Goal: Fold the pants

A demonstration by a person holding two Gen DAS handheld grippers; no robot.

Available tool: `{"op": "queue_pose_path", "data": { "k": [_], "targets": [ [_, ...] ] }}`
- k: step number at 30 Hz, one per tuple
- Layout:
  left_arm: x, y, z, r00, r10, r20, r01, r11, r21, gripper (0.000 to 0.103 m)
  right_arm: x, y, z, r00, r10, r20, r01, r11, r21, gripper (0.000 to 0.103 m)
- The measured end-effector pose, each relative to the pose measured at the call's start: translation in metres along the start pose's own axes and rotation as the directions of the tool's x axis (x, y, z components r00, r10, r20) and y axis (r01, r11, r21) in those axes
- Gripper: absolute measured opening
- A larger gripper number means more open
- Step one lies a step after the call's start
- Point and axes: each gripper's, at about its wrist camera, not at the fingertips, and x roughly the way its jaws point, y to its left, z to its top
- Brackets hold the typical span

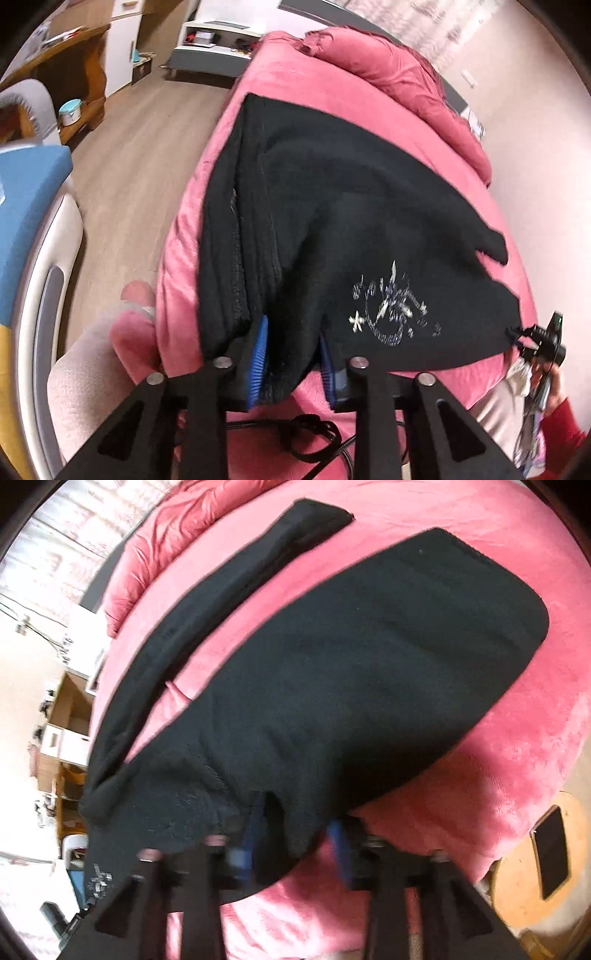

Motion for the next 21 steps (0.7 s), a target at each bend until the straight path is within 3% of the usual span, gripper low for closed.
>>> {"op": "queue_pose_path", "data": {
  "k": [4, 8, 11, 15, 21],
  "targets": [
    [-0.022, 0.006, 0.023, 0.997, 0.017, 0.069, -0.017, 1.0, 0.002, 0.031, -0.027, 0.004, 0.011, 0.999, -0.05, 0.021, 0.051, 0.997, -0.063, 0.049],
    [-0.027, 0.009, 0.063, 0.99, 0.033, 0.136, -0.034, 0.999, 0.005, 0.035, -0.06, 0.001, 0.042, 0.989, -0.108, 0.104, 0.119, 0.987, -0.11, 0.049],
    [-0.013, 0.005, 0.103, 0.982, 0.04, 0.182, -0.04, 0.999, -0.001, 0.037, -0.068, 0.007, 0.087, 0.976, -0.127, 0.176, 0.15, 0.981, -0.125, 0.05],
    [0.026, -0.015, 0.155, 0.968, 0.094, 0.232, -0.108, 0.993, 0.049, 0.05, -0.046, 0.027, 0.162, 0.96, -0.133, 0.245, 0.175, 0.972, -0.155, 0.066],
    [0.093, -0.032, 0.223, 0.97, 0.109, 0.218, -0.127, 0.989, 0.072, 0.051, 0.004, 0.034, 0.266, 0.937, -0.236, 0.258, 0.281, 0.947, -0.154, 0.066]
  ]
}}
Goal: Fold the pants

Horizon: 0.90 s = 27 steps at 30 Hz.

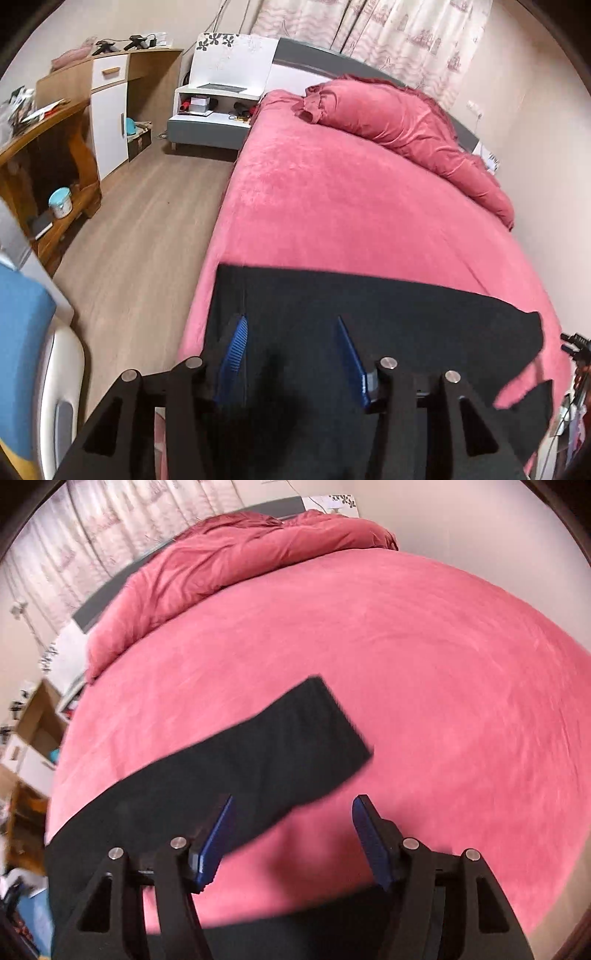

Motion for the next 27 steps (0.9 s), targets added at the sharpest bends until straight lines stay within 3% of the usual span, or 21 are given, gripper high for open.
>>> {"op": "queue_pose_path", "data": {
  "k": [4, 9, 15, 19, 25, 27],
  "targets": [
    [0.046, -0.006, 0.019, 0.998, 0.021, -0.052, -0.019, 0.999, 0.029, 0.051, 0.04, 0.003, 0.044, 0.997, -0.072, 0.009, 0.073, 0.996, -0.046, 0.066],
    [0.083, -0.001, 0.021, 0.989, 0.095, -0.109, -0.089, 0.994, 0.064, 0.051, 0.079, -0.002, 0.064, 0.993, -0.114, -0.01, 0.113, 0.989, -0.092, 0.066],
    [0.109, 0.012, 0.019, 0.988, 0.073, -0.138, -0.069, 0.997, 0.037, 0.052, 0.116, -0.001, 0.072, 0.99, -0.136, -0.036, 0.131, 0.986, -0.104, 0.066],
    [0.114, 0.011, 0.02, 0.992, 0.026, -0.123, -0.019, 0.998, 0.053, 0.059, 0.13, -0.003, 0.069, 0.991, -0.12, -0.062, 0.114, 0.99, -0.085, 0.065],
    [0.118, 0.011, 0.027, 0.993, -0.013, -0.115, 0.017, 0.999, 0.037, 0.062, 0.14, 0.0, 0.064, 0.994, -0.096, -0.06, 0.093, 0.994, -0.058, 0.052],
    [0.119, 0.012, 0.03, 0.994, -0.012, -0.107, 0.014, 1.0, 0.024, 0.061, 0.139, 0.003, 0.063, 0.994, -0.09, -0.059, 0.086, 0.995, -0.059, 0.036]
  ]
}}
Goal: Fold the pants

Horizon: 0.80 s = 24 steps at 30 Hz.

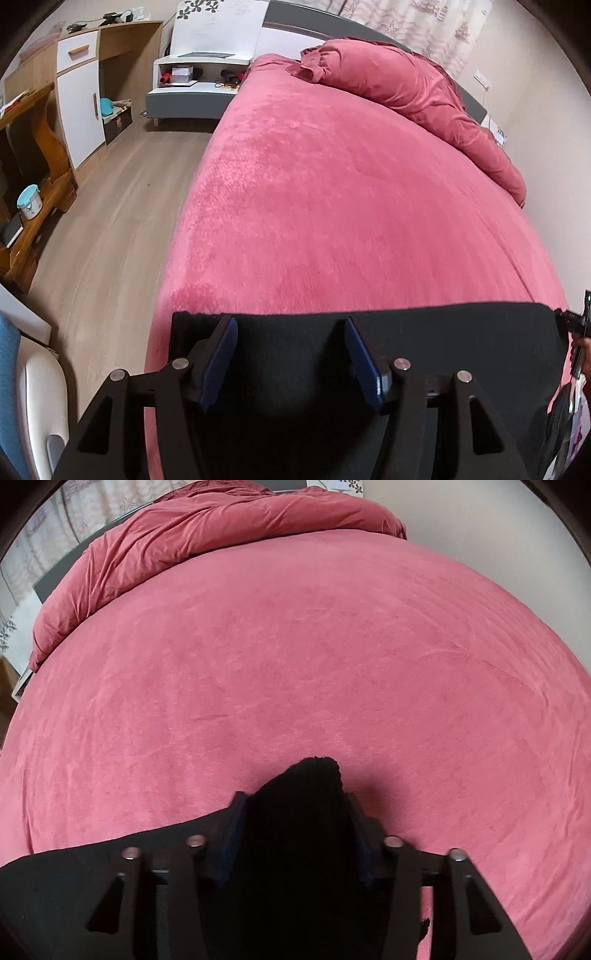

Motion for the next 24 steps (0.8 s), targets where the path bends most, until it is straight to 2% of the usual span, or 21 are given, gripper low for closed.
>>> {"op": "queue_pose_path", "data": {
  "k": [3, 4, 7, 8, 9, 12, 13, 15, 17, 18, 20, 22, 24],
  "targets": [
    [0.001, 0.0, 0.004, 1.0, 0.019, 0.019, -0.019, 1.0, -0.011, 0.062, -0.005, 0.004, -0.002, 1.0, -0.002, -0.002, 0.002, 1.0, -0.002, 0.027],
    [0.002, -0.001, 0.004, 0.999, 0.03, 0.021, -0.03, 1.0, -0.009, 0.062, -0.006, 0.005, -0.003, 1.0, -0.008, -0.002, 0.008, 1.0, -0.006, 0.026],
    [-0.004, -0.002, 0.004, 0.99, 0.128, 0.063, -0.129, 0.992, -0.002, 0.062, -0.006, 0.008, -0.004, 1.0, -0.01, -0.004, 0.009, 1.0, -0.003, 0.025],
    [-0.006, 0.001, 0.004, 0.99, 0.119, 0.068, -0.118, 0.993, -0.018, 0.062, -0.005, 0.008, -0.003, 1.0, -0.008, -0.005, 0.008, 1.0, 0.001, 0.025],
    [-0.006, 0.005, 0.004, 0.993, 0.106, 0.061, -0.104, 0.994, -0.032, 0.062, -0.005, 0.007, -0.003, 1.0, -0.005, -0.006, 0.005, 1.0, 0.005, 0.025],
    [-0.003, 0.016, 0.004, 0.984, 0.176, 0.026, -0.175, 0.984, -0.043, 0.062, -0.004, 0.007, -0.003, 1.0, -0.005, -0.01, 0.005, 1.0, 0.007, 0.025],
    [-0.001, 0.021, 0.004, 0.984, 0.18, 0.006, -0.179, 0.982, -0.054, 0.062, -0.004, 0.008, -0.003, 1.0, -0.006, -0.012, 0.006, 1.0, 0.009, 0.026],
    [0.008, 0.03, 0.001, 0.99, 0.131, -0.045, -0.135, 0.986, -0.093, 0.062, -0.003, 0.008, -0.003, 1.0, -0.009, -0.015, 0.009, 1.0, 0.011, 0.026],
    [0.008, 0.033, -0.001, 0.992, 0.123, -0.039, -0.127, 0.985, -0.119, 0.062, -0.004, 0.01, -0.003, 1.0, -0.017, -0.015, 0.017, 1.0, 0.01, 0.025],
    [0.007, 0.032, -0.001, 0.993, 0.117, -0.028, -0.12, 0.985, -0.122, 0.059, -0.005, 0.011, -0.003, 1.0, -0.025, -0.015, 0.025, 1.0, 0.009, 0.025],
    [0.003, 0.028, -0.002, 0.99, 0.138, 0.0, -0.137, 0.985, -0.101, 0.031, -0.007, 0.014, -0.003, 0.999, -0.036, -0.014, 0.037, 0.999, 0.009, 0.023],
    [0.001, 0.021, -0.002, 0.987, 0.159, 0.009, -0.159, 0.985, -0.061, 0.022, -0.011, 0.016, -0.004, 0.999, -0.04, -0.008, 0.04, 0.999, 0.012, 0.021],
    [-0.005, 0.016, -0.004, 0.985, 0.168, 0.029, -0.167, 0.986, -0.031, 0.018, -0.02, 0.015, -0.006, 0.999, -0.036, 0.012, 0.035, 0.999, 0.022, 0.02]
  ]
}}
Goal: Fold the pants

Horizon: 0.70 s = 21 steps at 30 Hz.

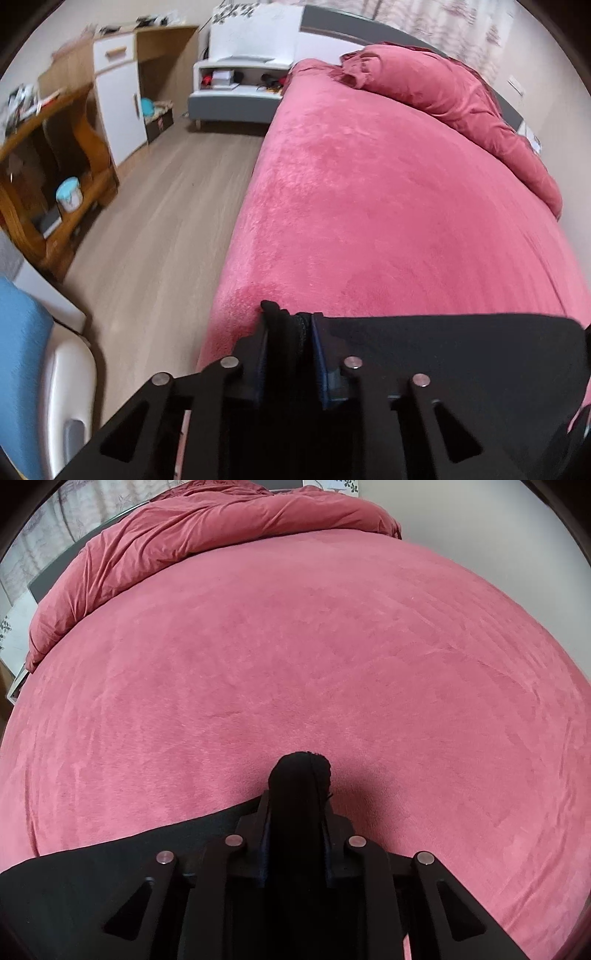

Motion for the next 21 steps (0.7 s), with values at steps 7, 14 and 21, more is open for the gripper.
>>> {"op": "queue_pose_path", "data": {
  "k": [7, 14, 21],
  "targets": [
    [-0.051, -0.001, -0.005, 0.991, -0.072, 0.109, 0.071, 0.997, 0.012, 0.013, -0.056, -0.012, -0.012, 0.994, 0.063, 0.087, -0.068, 0.996, 0.052, 0.018],
    [-0.132, 0.013, -0.03, 0.955, -0.201, 0.218, 0.216, 0.975, -0.046, 0.006, -0.124, -0.039, -0.046, 0.978, 0.153, 0.144, -0.172, 0.977, 0.129, 0.018],
    [-0.207, 0.029, -0.07, 0.91, -0.28, 0.305, 0.312, 0.948, -0.061, 0.006, -0.187, -0.065, -0.092, 0.956, 0.204, 0.209, -0.242, 0.955, 0.171, 0.018]
  ]
}}
